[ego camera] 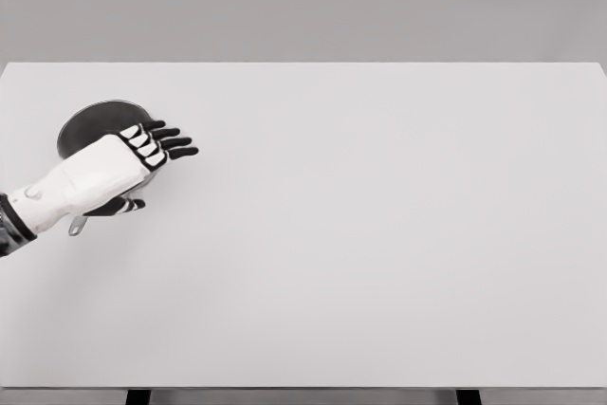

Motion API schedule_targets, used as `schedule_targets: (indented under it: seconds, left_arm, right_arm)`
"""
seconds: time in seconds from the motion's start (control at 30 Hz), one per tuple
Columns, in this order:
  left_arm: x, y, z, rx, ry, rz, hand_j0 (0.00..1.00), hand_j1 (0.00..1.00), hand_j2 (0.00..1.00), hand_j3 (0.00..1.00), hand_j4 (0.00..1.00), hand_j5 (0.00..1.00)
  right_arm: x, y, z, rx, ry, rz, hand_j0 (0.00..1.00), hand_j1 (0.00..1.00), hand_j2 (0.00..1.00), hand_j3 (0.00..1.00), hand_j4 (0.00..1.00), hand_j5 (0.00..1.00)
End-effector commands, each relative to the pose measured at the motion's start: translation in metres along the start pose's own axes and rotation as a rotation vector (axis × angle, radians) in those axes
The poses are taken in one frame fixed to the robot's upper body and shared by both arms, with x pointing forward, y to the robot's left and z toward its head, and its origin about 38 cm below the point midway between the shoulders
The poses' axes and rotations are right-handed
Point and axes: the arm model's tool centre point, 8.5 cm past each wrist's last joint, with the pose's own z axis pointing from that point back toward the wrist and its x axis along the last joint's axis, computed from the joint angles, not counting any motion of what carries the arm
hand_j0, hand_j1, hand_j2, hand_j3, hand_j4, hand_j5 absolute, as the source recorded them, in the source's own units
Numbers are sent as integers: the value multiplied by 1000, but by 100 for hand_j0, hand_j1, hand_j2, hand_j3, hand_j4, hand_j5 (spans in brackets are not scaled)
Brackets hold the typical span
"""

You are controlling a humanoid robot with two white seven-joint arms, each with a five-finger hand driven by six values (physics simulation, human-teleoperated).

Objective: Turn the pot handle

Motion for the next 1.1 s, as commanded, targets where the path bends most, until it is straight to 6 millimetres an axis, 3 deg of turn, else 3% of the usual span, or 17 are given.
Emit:
schedule_targets:
  seconds: [0.0, 0.2, 1.07]
  left_arm:
    - [6, 1, -3, -10, -16, -30, 100, 100, 100, 100, 100, 100]
    - [11, -12, 3, -50, -11, -33, 100, 100, 100, 100, 100, 100]
    - [-13, -7, 30, -86, 94, -83, 100, 100, 100, 100, 100, 100]
  right_arm:
    - [0, 0, 0, 0, 0, -1, 100, 100, 100, 100, 100, 100]
    - [0, 0, 0, 0, 0, -1, 100, 100, 100, 100, 100, 100]
    - [0, 0, 0, 0, 0, -1, 100, 100, 100, 100, 100, 100]
